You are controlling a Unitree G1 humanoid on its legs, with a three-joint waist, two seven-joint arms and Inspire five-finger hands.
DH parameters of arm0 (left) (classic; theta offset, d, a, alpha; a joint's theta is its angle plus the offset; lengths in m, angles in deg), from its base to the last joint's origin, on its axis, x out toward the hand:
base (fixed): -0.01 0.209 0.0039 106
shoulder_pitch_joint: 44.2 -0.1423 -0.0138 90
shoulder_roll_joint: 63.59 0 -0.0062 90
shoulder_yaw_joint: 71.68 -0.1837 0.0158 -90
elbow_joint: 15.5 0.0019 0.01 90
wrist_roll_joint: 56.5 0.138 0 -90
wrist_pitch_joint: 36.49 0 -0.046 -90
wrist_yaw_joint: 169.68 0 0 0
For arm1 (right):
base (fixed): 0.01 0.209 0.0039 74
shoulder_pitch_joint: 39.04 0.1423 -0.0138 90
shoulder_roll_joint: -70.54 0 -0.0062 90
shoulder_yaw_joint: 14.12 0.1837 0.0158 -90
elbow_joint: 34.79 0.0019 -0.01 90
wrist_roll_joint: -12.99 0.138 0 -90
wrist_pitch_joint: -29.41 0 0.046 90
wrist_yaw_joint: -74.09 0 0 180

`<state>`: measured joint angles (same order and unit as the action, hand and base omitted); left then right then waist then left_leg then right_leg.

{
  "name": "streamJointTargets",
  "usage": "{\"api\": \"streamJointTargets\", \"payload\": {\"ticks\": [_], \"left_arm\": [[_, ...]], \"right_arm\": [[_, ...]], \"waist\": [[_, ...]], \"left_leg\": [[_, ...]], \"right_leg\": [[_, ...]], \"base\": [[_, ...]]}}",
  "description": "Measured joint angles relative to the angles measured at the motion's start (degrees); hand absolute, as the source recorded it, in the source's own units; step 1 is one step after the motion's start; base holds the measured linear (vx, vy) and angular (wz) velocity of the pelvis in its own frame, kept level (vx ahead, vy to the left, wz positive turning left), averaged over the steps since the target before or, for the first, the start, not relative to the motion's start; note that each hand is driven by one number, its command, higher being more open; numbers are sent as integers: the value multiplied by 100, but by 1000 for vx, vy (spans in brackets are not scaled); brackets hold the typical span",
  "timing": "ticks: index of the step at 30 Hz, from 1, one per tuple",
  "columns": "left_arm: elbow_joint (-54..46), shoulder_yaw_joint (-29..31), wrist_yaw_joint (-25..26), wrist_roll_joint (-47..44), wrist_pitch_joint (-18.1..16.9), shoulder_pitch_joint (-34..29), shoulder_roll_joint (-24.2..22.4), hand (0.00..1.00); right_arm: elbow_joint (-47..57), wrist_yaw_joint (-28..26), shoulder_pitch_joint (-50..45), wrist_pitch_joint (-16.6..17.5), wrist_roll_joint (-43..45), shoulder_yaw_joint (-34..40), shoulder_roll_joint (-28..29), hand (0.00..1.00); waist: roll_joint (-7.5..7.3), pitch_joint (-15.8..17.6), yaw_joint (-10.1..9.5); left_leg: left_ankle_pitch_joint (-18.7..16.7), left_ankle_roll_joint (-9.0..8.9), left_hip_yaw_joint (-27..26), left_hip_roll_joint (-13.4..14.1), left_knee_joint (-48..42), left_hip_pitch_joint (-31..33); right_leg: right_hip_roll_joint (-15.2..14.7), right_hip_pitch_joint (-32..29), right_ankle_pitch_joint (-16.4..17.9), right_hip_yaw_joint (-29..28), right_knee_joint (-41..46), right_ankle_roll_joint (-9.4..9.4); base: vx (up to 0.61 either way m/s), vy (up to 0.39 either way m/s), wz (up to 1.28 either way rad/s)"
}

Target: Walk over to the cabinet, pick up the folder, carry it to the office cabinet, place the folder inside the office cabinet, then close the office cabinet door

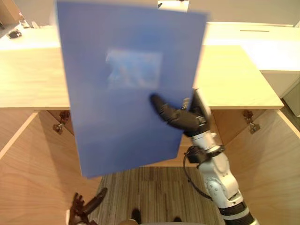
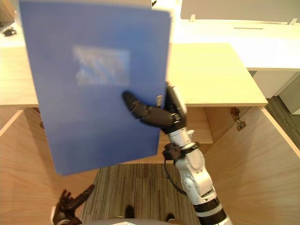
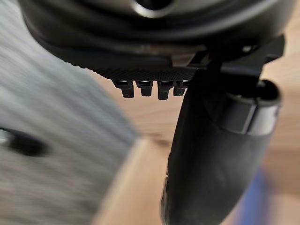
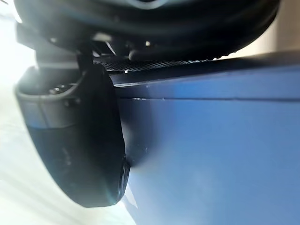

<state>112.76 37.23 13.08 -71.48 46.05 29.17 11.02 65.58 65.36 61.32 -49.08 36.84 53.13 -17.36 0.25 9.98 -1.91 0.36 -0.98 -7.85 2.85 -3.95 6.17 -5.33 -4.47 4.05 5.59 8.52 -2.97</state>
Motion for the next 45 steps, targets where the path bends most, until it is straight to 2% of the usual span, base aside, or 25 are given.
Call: {"api": "streamJointTargets", "payload": {"ticks": [6,9,11,13,17,20,24,27,32,36,37,45], "left_arm": [[622,-538,-52,232,54,805,396,100],[668,-684,-34,277,44,1126,511,100],[645,-699,-20,276,-9,1347,522,100],[642,-836,-4,283,-61,1696,509,100],[334,-885,-12,296,-115,1881,448,100],[-52,-849,-13,295,-122,1983,445,100],[-410,-694,153,251,-112,2076,281,100],[-530,-688,241,121,-115,2076,222,100],[-757,-710,440,0,-152,2093,14,100],[-909,-854,474,-86,-166,2102,-52,100],[-913,-899,519,-91,-168,2113,-59,100],[-946,-1061,712,-174,-185,2137,-94,100]], "right_arm": [[-1036,237,708,-157,-1367,-586,-270,0],[-1304,439,794,-192,-1793,-545,-393,0],[-1562,527,976,-223,-1938,-473,-395,0],[-1890,720,1209,-318,-1953,-288,-365,0],[-1903,907,1217,-384,-1826,233,-91,0],[-1905,1156,1575,-384,-1073,830,128,0],[-2362,1934,2715,-344,147,1992,364,0],[-2686,2425,3347,-183,829,2574,355,0],[-3314,2881,4109,3,1938,3143,364,0],[-3865,3155,4712,10,2474,3498,348,0],[-3925,3286,4852,51,2599,3599,350,100],[-4348,3576,5675,254,3348,3928,165,100]], "waist": [[94,993,-15],[145,1253,-4],[189,1414,-9],[286,1504,-17],[312,1531,-40],[313,1592,-83],[318,1649,-221],[321,1651,-269],[321,1651,-292],[322,1651,-347],[322,1651,-363],[327,1648,-375]], "left_leg": [[-593,43,35,126,-1852,1570],[-785,62,91,166,-2582,2373],[-869,79,96,208,-2901,2699],[-1068,111,127,287,-3510,3396],[-1341,135,176,420,-4249,4130],[-1494,137,227,482,-4763,4692],[-1508,139,272,498,-5051,5183],[-1508,138,303,508,-5101,5319],[-1508,136,320,512,-5084,5367],[-1500,127,355,512,-5072,5488],[-1493,119,370,507,-5051,5495],[-1322,61,453,387,-4772,5496]], "right_leg": [[-84,-1437,634,-39,1565,1],[-145,-2251,882,-54,2352,9],[-147,-2582,948,-65,2665,31],[-150,-3238,1117,-84,3234,32],[-123,-3934,1319,-109,3867,20],[-130,-4470,1476,-108,4371,22],[-157,-4954,1545,-115,4700,46],[-161,-5068,1551,-86,4743,52],[-161,-5096,1551,-54,4706,52],[-164,-5197,1551,-6,4694,53],[-178,-5199,1551,31,4680,54],[-322,-5176,1553,244,4559,66]], "base": [[-197,-7,3],[-157,9,4],[-112,7,-3],[-151,22,-6],[-87,27,-9],[-76,9,-2],[-62,-44,3],[-22,-54,2],[-9,-61,1],[-7,-73,2],[6,-72,5],[-7,-69,13]]}}
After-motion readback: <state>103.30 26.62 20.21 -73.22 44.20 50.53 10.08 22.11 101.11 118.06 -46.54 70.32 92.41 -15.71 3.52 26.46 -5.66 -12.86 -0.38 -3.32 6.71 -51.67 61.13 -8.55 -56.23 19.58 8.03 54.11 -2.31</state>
